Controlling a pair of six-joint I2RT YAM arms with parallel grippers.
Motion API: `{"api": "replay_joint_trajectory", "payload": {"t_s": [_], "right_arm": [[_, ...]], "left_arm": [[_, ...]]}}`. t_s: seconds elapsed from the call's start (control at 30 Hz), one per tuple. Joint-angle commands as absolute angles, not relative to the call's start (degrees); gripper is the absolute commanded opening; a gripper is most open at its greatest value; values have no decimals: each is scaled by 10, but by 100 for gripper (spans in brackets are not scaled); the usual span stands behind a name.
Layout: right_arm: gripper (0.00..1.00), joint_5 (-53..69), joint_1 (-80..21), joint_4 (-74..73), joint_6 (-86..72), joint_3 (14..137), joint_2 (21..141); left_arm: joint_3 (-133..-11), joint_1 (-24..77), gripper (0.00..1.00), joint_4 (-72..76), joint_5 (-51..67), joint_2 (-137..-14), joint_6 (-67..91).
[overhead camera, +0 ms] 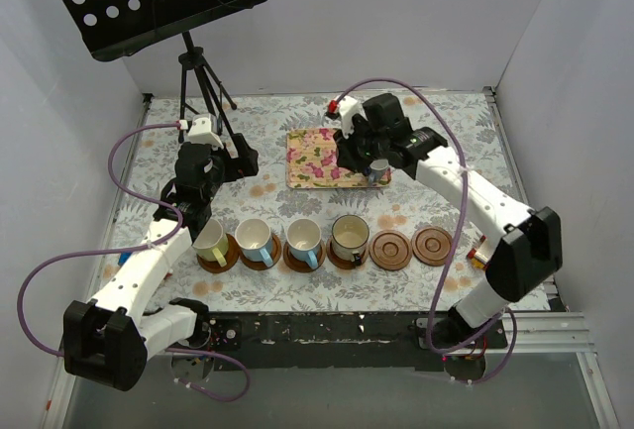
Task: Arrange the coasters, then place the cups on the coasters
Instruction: Pick up the cup from the tray, then place the cup on the coaster.
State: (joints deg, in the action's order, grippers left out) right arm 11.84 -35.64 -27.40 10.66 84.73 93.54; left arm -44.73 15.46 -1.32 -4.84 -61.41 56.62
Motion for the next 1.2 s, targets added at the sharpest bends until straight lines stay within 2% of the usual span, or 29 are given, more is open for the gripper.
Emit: {"api": "replay_joint_trajectory", "payload": {"t_s": [0.0, 0.3, 0.53, 0.73, 0.93, 1.17], "right_arm": [[1, 134, -356, -265, 106, 802, 849], [1, 113, -351, -284, 75, 681, 709], [1, 95, -348, -323, 49, 606, 645], [1, 84, -348, -334, 4, 552, 604], [1, 23, -348, -318, -44, 491, 575], [1, 4, -350, -263, -83, 437, 564]], "left_arm": [[-461, 152, 98, -13, -41, -603, 567], [-459, 151, 98, -12, -43, -602, 567], [-460, 152, 98, -11, -40, -601, 567], [-460, 152, 98, -12, -39, -604, 568], [-460, 151, 98, -12, -44, -606, 567], [-460, 152, 98, -13, -43, -611, 566]]}}
